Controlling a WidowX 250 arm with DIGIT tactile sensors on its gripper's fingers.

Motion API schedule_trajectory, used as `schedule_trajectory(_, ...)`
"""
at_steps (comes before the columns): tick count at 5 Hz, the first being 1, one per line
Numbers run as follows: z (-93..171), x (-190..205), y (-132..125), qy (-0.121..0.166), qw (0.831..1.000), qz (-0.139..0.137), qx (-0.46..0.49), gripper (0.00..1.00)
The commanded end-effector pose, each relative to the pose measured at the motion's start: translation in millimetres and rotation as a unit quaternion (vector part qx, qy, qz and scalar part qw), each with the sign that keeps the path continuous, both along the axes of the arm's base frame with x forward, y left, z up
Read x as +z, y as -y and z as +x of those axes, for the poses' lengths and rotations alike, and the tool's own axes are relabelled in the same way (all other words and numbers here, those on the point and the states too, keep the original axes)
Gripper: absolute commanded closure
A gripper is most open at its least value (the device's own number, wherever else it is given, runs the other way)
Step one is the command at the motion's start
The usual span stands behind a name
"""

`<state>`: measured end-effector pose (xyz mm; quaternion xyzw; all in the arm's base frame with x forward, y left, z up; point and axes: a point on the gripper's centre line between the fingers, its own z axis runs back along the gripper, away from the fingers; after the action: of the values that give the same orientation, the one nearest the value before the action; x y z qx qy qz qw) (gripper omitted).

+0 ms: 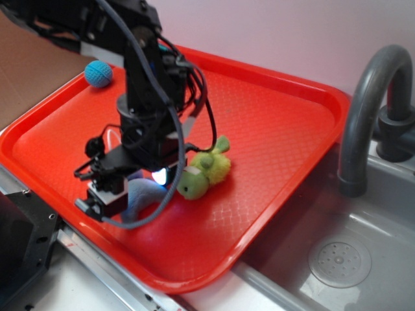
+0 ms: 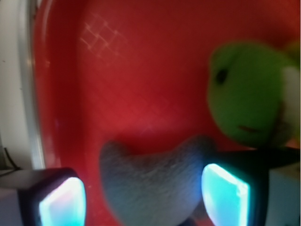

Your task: Grab the gray animal.

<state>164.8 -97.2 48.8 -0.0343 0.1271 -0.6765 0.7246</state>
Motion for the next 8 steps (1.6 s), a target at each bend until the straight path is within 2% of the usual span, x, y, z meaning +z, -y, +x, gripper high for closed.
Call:
schedule_trajectory(1, -10.9, -22.0, -17.5, 0.008, 0.998, 0.046, 0.038, 0.0)
schedule_trajectory(2, -13.0, -27.3, -19.1, 0.007, 0.999, 0.032, 0.017, 1.0)
schedule_trajectory(5, -15.1, -33.2, -18.6, 0.004, 0.999, 0.037, 0.017, 1.0)
schedule_trajectory(6, 2.7, 7.0, -29.4, 0.034, 0.989, 0.011, 0.142, 1.0)
schedule_trajectory(7, 22.7, 35.4, -41.4, 0.023, 0.964, 0.0, 0.264, 1.0)
schedule_trajectory(8, 30.1, 73.3, -49.3, 0.068, 0.921, 0.036, 0.382, 1.0)
